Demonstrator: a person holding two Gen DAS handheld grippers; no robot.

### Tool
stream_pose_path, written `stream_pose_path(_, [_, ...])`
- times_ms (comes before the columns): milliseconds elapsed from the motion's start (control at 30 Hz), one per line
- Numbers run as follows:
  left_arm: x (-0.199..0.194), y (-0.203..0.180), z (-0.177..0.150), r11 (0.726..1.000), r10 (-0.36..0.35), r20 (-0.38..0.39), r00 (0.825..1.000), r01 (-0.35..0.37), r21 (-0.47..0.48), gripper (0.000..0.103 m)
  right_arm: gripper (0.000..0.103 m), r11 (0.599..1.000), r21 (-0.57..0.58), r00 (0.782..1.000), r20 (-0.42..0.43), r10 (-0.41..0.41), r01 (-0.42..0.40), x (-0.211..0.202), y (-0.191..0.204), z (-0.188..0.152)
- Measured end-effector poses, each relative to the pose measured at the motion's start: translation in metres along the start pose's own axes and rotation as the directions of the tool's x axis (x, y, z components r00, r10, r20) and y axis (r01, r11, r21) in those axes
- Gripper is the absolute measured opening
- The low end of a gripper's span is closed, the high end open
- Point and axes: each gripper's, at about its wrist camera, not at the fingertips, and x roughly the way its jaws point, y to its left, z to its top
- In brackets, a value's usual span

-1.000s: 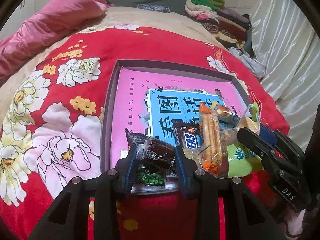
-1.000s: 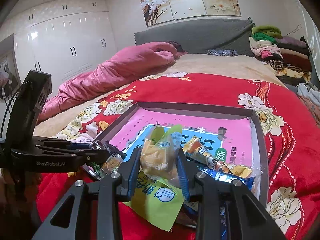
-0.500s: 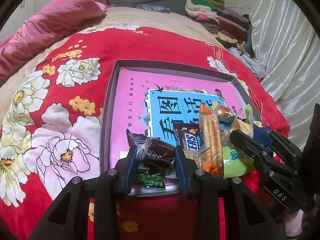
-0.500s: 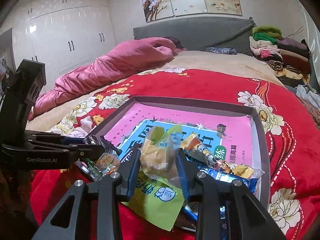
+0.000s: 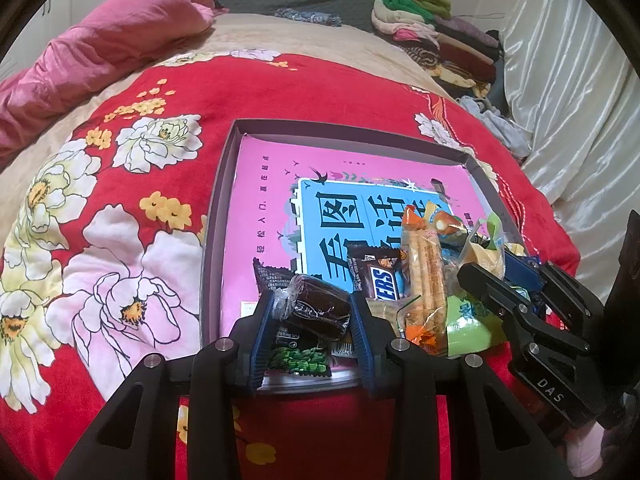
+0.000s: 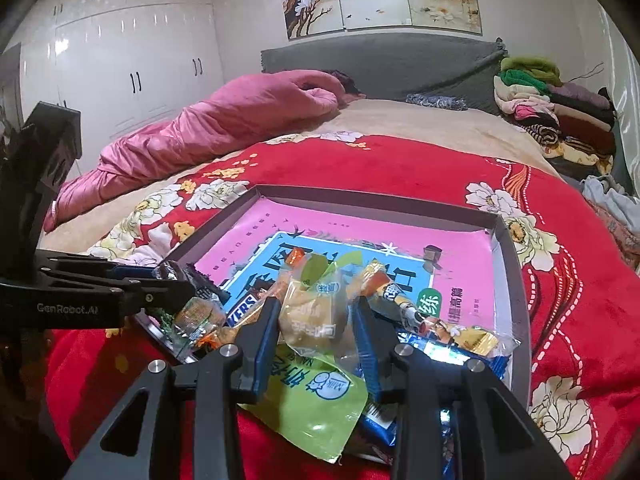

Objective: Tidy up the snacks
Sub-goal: 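Open both tools to release the chocolate and green bag into the tray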

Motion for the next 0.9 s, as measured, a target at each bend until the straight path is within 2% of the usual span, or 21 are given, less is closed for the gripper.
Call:
stream_pose_path(400, [0.001,0.002,0.0,1.0,0.001,-0.001,1.0,-0.001,-0.006,0.038,0.048,1.0,0.005,1.0,0.017,0.006,-0.006,-0.004,-0.001,0.001])
stream_pose_path(900, [0.001,0.003,0.0,1.0,0.0,0.001,1.0,0.0,-0.006,0.039,0.051,1.0,-0.002,0.999,0.041,-0.01,0.01,-0.013,-0.002,0.003])
